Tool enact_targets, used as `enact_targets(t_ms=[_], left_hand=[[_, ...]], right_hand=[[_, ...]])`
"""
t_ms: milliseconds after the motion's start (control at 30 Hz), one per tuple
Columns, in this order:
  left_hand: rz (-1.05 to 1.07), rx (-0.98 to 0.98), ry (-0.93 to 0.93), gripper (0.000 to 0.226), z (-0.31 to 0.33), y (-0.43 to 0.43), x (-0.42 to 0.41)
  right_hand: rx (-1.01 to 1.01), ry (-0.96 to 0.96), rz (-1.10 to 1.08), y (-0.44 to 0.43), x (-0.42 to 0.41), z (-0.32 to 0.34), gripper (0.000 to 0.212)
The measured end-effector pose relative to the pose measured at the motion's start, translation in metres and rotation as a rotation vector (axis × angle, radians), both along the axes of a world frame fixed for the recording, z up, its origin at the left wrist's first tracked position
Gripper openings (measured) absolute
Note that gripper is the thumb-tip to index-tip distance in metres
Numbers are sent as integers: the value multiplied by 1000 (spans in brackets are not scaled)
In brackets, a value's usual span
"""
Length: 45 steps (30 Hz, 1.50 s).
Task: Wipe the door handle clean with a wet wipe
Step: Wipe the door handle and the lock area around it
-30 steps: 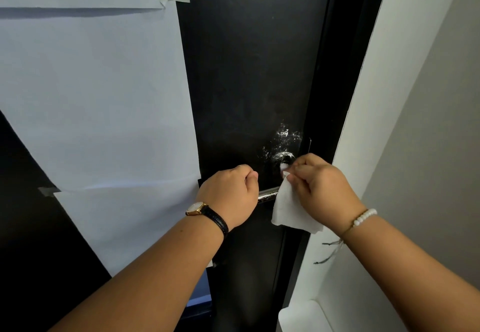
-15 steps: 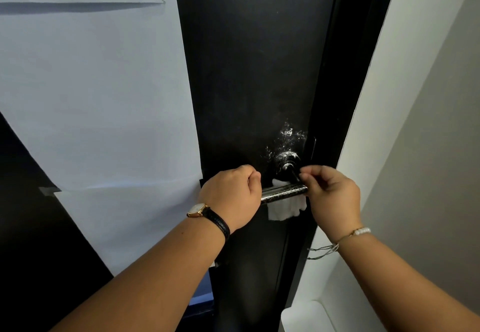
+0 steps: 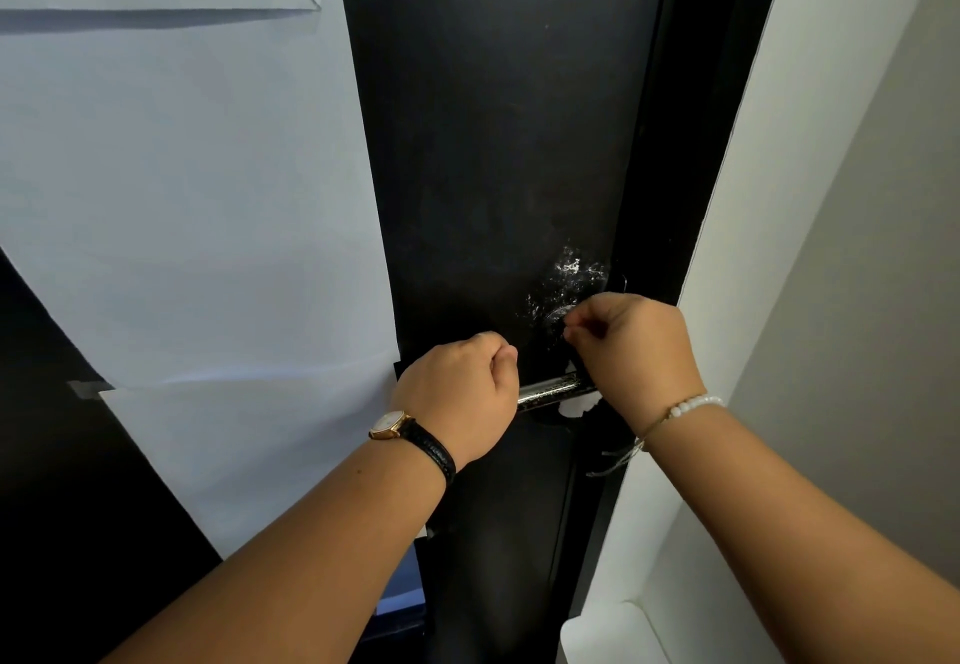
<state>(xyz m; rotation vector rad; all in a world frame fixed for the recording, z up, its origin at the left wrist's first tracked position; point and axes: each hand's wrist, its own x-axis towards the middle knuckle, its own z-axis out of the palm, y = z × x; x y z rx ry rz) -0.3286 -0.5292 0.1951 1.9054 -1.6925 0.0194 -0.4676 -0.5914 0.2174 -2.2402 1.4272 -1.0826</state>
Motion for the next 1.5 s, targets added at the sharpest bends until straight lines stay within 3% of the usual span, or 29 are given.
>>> enact_targets(t_ms=[67, 133, 233, 300, 433, 667, 833, 900, 1033, 1233, 1367, 1433, 1500], left_hand=[[0, -4, -4, 31, 0, 0, 0], [3, -8, -7, 30, 0, 0, 0], [1, -9, -5, 30, 0, 0, 0], [-1, -10, -6, 32, 0, 0, 0], [-4, -3, 8, 30, 1, 0, 0], [-8, -13, 12, 30, 1, 2, -1], [-7, -20, 15, 30, 0, 1, -1], [-6, -18, 16, 30, 0, 1, 0], [-8, -15, 25, 30, 0, 1, 0], [-7, -25, 30, 31, 0, 0, 0], [1, -26, 29, 30, -1, 0, 0], [6, -34, 23, 31, -2, -1, 0], [6, -34, 20, 31, -3, 0, -1]], right_hand=[[-115, 47, 29, 0, -1, -2, 13], [-169, -30, 72, -1, -5, -7, 12], [111, -377, 161, -1, -12, -9, 26], [186, -447, 155, -5, -13, -11, 23], [16, -131, 54, -6, -5, -10, 5], [-192, 249, -37, -4, 9, -9, 15], [-311, 353, 91, -4, 9, -12, 17], [-266, 220, 135, -6, 0, -9, 19], [141, -156, 77, -10, -14, -7, 6], [420, -655, 66, -3, -10, -15, 7], [802, -1103, 85, -2, -6, -22, 9], [948, -1216, 106, -3, -6, -24, 8], [994, -1206, 114, -6, -7, -23, 11]])
